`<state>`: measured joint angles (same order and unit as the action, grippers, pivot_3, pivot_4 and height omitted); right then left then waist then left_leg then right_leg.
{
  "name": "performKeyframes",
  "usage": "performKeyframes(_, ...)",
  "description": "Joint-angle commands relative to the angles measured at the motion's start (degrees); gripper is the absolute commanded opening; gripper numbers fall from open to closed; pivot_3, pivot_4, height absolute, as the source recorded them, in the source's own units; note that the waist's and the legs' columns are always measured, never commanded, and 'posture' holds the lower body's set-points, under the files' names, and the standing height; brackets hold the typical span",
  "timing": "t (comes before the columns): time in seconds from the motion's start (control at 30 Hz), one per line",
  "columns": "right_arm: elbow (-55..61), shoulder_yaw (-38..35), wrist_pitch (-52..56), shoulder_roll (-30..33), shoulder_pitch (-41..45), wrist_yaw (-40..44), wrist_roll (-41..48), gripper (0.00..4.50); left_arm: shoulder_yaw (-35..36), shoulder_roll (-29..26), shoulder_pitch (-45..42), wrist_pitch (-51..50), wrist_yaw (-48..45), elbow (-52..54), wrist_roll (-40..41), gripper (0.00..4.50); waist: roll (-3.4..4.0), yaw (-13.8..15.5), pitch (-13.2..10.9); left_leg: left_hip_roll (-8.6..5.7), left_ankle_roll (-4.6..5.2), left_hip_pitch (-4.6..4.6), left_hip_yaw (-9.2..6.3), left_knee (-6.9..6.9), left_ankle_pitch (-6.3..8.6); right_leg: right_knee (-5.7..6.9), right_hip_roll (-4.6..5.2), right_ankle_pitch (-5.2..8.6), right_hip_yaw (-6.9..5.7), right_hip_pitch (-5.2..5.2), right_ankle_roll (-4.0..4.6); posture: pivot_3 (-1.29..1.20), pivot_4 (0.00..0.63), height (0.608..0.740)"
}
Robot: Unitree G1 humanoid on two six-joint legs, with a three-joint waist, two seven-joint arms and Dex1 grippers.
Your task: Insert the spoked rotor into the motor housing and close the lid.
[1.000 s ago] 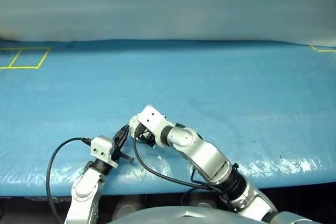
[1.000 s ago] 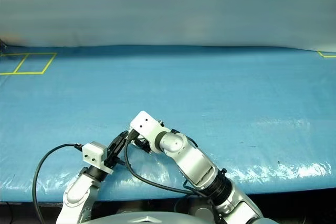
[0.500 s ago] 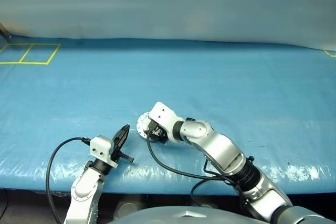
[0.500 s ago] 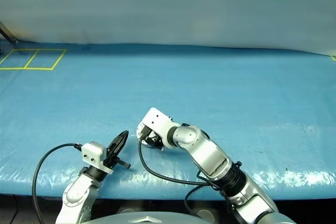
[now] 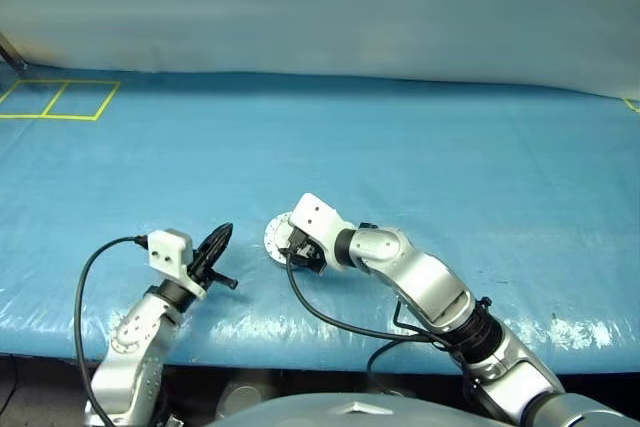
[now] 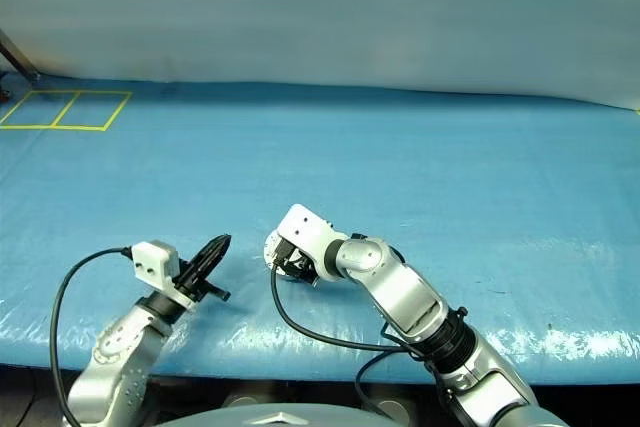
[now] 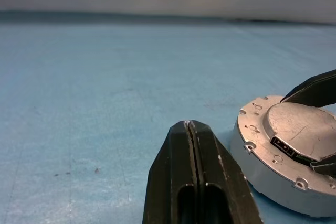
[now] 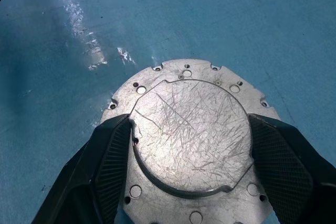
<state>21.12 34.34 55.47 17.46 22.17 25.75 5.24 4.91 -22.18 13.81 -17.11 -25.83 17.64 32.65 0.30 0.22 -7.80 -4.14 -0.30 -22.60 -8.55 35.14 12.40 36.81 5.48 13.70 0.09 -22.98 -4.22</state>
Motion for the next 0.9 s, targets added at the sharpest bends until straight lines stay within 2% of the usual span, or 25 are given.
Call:
performKeyframes(0.03,-8.2,1.4,4.0,2.4,-2.8,-1.1,-2.3,3.19,2.5,-2.5,-3.7,-12.2,-1.6,4.0,11.6,0.0,-0.01,-0.1,0.0,-0.02,0.01,0.0,0.0,0.0,0.0,-0.01,0.0,0.0,-0.01,0.01,0.0,0.0,0.15,0.74)
performKeyframes(0.17,-8.6,1.6,3.7,2.2,-2.5,-1.1,-2.4,3.19,2.8,-5.7,-9.6,-20.7,-3.5,1.1,16.1,0.0,-0.03,-0.2,0.0,-0.05,0.02,0.04,-0.06,0.02,-0.02,-0.01,-0.03,0.0,-0.06,0.07,-0.01,0.0,0.15,0.74)
performKeyframes(0.33,-8.6,1.7,3.6,1.8,-2.4,-1.3,-2.5,3.19,1.9,-6.5,-16.2,-26.9,-6.2,-3.9,18.3,0.0,-0.04,-0.2,0.0,-0.05,0.0,0.09,-0.07,0.02,-0.03,-0.01,-0.06,0.0,-0.06,0.12,-0.01,0.0,0.15,0.74)
performKeyframes(0.53,-8.2,1.4,3.9,1.5,-2.8,-1.8,-2.6,3.19,-2.3,-6.5,-21.1,-29.3,-8.1,-9.4,13.2,0.0,-0.04,-0.5,0.0,-0.04,0.01,0.1,-0.08,0.01,-0.04,-0.02,-0.08,0.0,-0.06,0.12,0.0,0.0,0.15,0.74)
performKeyframes(0.9,-6.7,-0.6,4.5,0.7,-4.6,-1.1,-0.4,3.19,-7.2,-6.1,-22.4,-30.1,-11.7,-13.2,6.4,0.0,-0.03,-0.6,0.0,-0.09,0.0,0.1,-0.13,0.0,-0.04,-0.02,-0.02,0.0,-0.05,0.15,0.0,0.0,0.15,0.74)
